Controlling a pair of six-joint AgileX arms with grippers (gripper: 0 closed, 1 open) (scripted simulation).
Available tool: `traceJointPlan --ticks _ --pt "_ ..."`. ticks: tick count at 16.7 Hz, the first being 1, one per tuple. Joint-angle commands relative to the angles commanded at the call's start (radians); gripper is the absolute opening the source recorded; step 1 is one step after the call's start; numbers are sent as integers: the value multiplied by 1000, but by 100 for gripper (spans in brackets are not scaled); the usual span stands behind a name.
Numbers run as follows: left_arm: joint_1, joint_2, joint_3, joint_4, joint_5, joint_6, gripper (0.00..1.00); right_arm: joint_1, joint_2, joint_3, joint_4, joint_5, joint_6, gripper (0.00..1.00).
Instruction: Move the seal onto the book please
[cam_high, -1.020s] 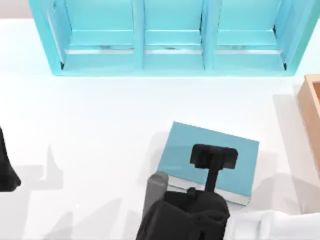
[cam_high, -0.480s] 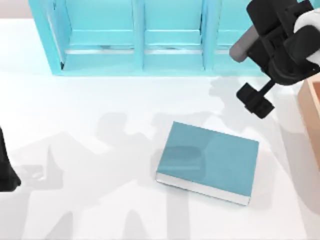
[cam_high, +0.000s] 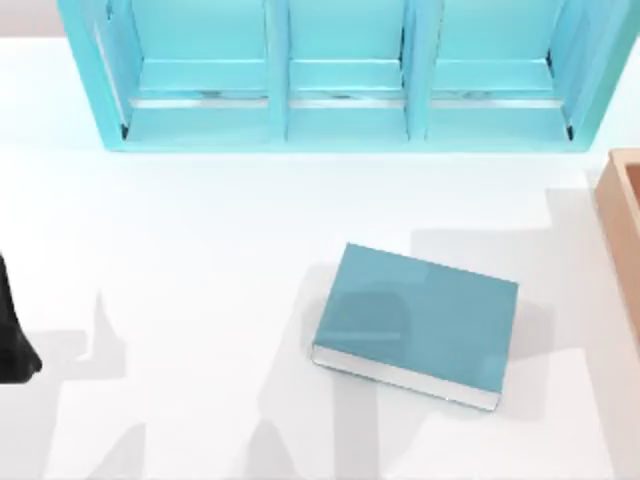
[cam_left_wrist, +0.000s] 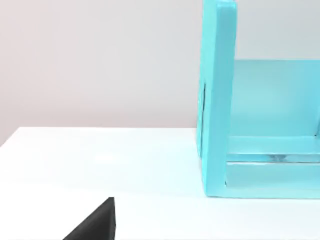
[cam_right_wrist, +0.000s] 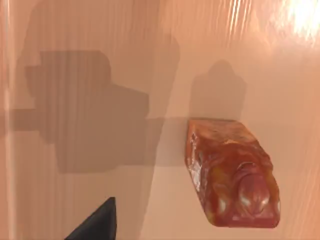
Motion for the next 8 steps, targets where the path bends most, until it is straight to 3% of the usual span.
traceJointPlan --ticks 3,8 --pt "0 0 0 0 0 0 100 -80 16 9 -77 -65 15 100" --pt "0 0 0 0 0 0 100 -82 14 7 -80 -67 15 100"
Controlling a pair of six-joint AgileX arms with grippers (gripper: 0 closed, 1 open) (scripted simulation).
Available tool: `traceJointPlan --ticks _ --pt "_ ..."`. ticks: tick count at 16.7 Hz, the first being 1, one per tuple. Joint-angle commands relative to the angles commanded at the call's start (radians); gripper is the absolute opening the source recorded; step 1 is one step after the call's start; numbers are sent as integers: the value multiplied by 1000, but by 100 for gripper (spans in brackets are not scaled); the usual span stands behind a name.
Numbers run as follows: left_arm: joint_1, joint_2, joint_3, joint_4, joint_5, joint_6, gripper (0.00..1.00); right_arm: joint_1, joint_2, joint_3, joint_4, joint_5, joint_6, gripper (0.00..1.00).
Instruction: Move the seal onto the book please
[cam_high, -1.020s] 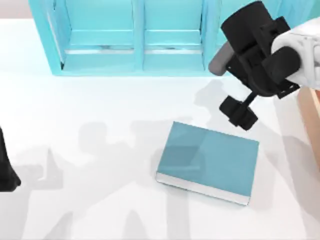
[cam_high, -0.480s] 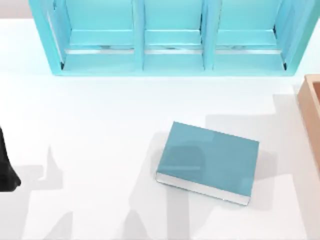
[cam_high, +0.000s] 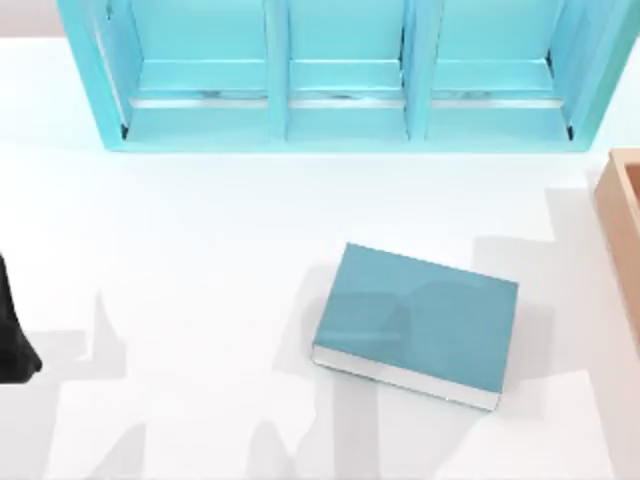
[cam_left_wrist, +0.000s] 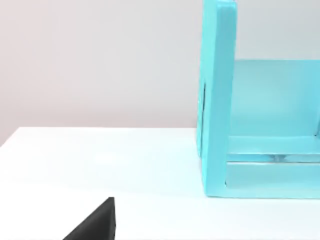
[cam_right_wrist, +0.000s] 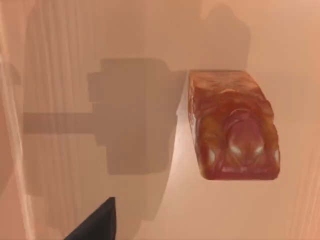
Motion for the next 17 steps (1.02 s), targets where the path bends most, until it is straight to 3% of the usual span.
traceJointPlan --ticks 12,17 --pt "0 0 0 0 0 0 100 -2 97 -240 333 -2 4 100" --pt "0 0 0 0 0 0 100 0 110 -267 374 -2 6 100"
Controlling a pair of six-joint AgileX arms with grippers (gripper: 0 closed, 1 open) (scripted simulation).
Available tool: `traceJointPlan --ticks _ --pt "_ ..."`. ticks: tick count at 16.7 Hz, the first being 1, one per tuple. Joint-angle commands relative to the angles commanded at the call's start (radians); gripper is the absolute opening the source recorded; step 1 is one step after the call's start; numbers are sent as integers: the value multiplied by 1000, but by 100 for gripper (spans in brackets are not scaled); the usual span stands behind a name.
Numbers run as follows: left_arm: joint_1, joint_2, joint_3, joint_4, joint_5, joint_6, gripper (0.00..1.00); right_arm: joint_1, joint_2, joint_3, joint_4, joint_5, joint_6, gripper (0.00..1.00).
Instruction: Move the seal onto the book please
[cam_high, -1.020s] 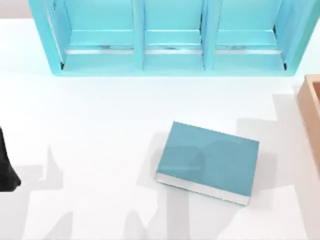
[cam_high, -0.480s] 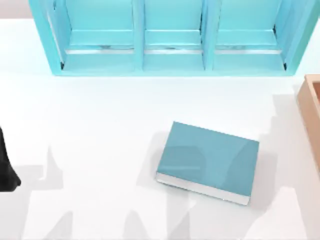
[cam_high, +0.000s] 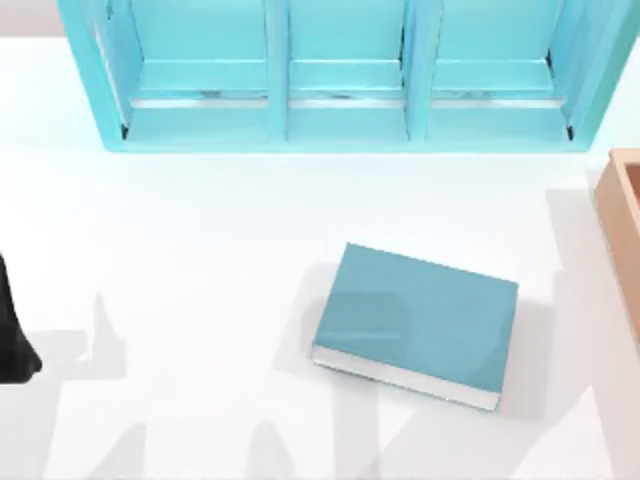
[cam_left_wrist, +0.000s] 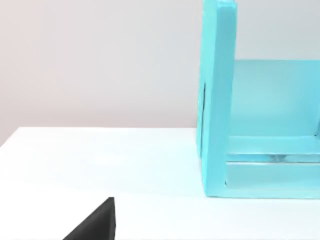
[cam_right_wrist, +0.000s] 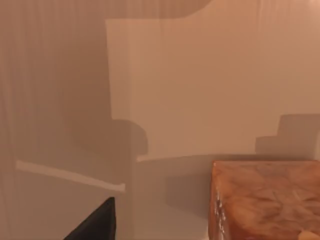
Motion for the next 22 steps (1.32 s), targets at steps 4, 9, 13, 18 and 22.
traceJointPlan --ticks 4,9,13,18,22 --pt "0 0 0 0 0 0 100 0 0 0 0 0 0 77" --pt "0 0 0 0 0 0 100 0 0 0 0 0 0 40" --pt "0 0 0 0 0 0 100 0 0 0 0 0 0 10" --pt "0 0 0 0 0 0 100 0 0 0 0 0 0 0" --pt "0 0 0 0 0 0 100 0 0 0 0 0 0 0"
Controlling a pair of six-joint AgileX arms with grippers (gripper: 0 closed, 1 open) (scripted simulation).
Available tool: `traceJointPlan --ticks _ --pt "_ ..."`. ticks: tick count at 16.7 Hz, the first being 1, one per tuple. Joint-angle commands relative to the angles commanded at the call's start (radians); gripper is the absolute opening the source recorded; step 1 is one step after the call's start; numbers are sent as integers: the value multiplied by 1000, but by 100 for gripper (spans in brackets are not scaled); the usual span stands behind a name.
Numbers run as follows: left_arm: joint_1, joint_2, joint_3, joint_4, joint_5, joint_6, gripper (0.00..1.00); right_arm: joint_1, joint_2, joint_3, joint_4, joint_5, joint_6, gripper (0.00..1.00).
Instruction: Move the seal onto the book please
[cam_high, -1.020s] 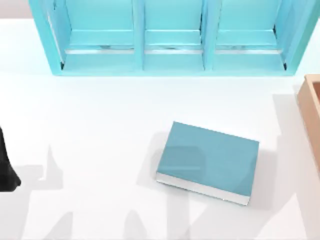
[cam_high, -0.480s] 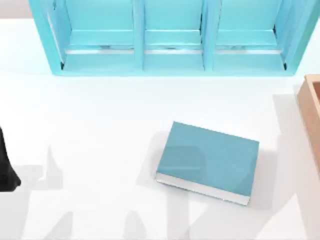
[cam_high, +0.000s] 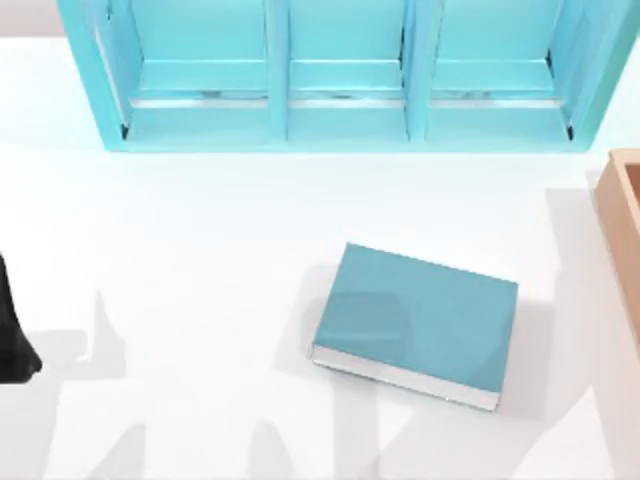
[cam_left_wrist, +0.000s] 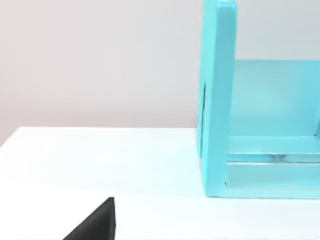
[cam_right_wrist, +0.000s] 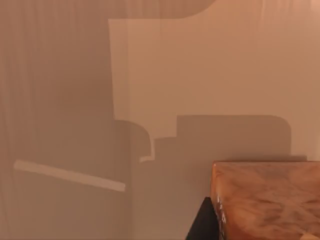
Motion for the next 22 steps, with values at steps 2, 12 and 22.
traceJointPlan --ticks 2,12,22 --pt "0 0 0 0 0 0 100 0 -3 2 -3 0 3 0" --pt "0 0 0 0 0 0 100 252 -119 296 -357 8 270 0" --pt "0 0 0 0 0 0 100 430 -136 432 -567 2 430 0"
